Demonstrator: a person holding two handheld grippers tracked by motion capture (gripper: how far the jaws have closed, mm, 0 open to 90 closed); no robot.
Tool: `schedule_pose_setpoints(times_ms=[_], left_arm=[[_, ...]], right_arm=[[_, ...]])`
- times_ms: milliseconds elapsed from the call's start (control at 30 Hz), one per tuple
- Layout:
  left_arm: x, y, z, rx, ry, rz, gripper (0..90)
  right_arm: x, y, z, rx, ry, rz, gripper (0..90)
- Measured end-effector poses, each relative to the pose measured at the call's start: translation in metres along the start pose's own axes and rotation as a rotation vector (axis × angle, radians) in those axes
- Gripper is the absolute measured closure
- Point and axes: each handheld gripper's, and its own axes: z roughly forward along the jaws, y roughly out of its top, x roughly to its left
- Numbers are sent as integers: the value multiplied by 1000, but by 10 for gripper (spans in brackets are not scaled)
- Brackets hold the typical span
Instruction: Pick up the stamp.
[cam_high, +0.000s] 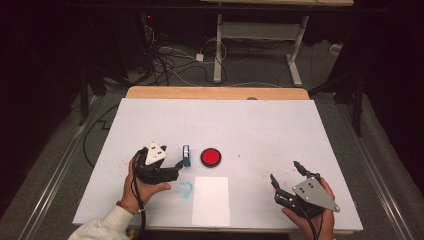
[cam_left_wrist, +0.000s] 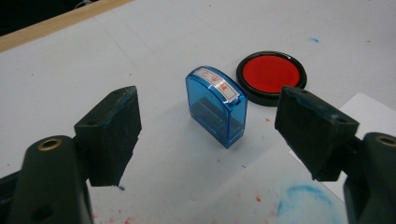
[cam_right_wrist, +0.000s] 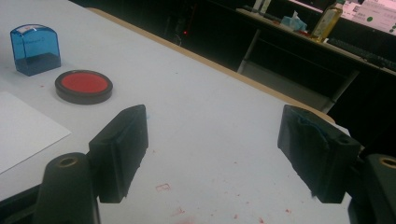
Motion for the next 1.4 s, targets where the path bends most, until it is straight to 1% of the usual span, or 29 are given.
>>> schedule_pose_setpoints(times_ms=[100, 133, 167, 233, 333, 400, 433, 467, 500, 533, 600, 767, 867, 933, 1000, 1033, 1067, 1100, 1133, 1200, 1233, 1267, 1367, 1400], left_arm=[[-1, 5, 7, 10, 24, -6, 219], [-1, 5, 7, 10, 24, -6, 219], [-2, 6, 9, 12, 33, -5, 219], [-2, 9, 14, 19, 33, -14, 219], [-3, 13, 19, 23, 50, -24, 230], [-4, 16, 27, 40, 63, -39, 234], [-4, 16, 27, 40, 63, -39, 236], [-4, 17, 29, 41, 67, -48, 237], [-4, 18, 33, 50, 60, -58, 240], [-4, 18, 33, 50, 60, -58, 240], [-6, 19, 38, 66, 70, -60, 248], [-11, 20, 46, 87, 85, -72, 289], [-12, 20, 50, 102, 81, -77, 302], [-13, 19, 52, 103, 86, -86, 336], [-12, 19, 53, 104, 79, -96, 341], [-12, 18, 54, 106, 82, -101, 341], [-12, 18, 54, 109, 80, -100, 368], [-13, 18, 56, 108, 77, -107, 370], [-13, 17, 56, 117, 78, -101, 370], [-13, 17, 57, 118, 82, -106, 371], [-14, 16, 58, 118, 84, -114, 381], [-13, 16, 59, 121, 79, -112, 403], [-13, 15, 60, 130, 72, -118, 414], [-14, 14, 61, 132, 74, -118, 431]], right_arm=[[0, -1, 0, 7, -4, 0, 248], [1, -1, 1, 9, -5, -2, 249], [1, -1, 1, 10, -8, -7, 249], [1, -1, 1, 12, -11, -10, 249], [2, -1, 1, 16, -15, -23, 249], [3, -1, 2, 21, -16, -29, 249], [3, -2, 2, 22, -16, -30, 249], [3, -2, 2, 23, -16, -33, 249], [3, -2, 3, 21, -15, -41, 249], [3, -2, 3, 22, -15, -42, 249], [5, -2, 3, 26, -16, -38, 249], [5, -3, 4, 33, -16, -50, 252], [6, -3, 5, 35, -20, -56, 252], [6, -4, 5, 40, -21, -56, 252], [5, -4, 5, 41, -20, -58, 252], [5, -4, 5, 41, -20, -58, 252], [5, -4, 6, 42, -20, -65, 252], [5, -5, 6, 47, -20, -60, 252], [5, -5, 6, 47, -20, -60, 252], [5, -5, 7, 49, -17, -71, 253], [5, -5, 7, 49, -16, -70, 254], [5, -5, 7, 50, -15, -72, 256], [5, -5, 7, 54, -16, -77, 256], [6, -6, 8, 58, -16, -72, 257]])
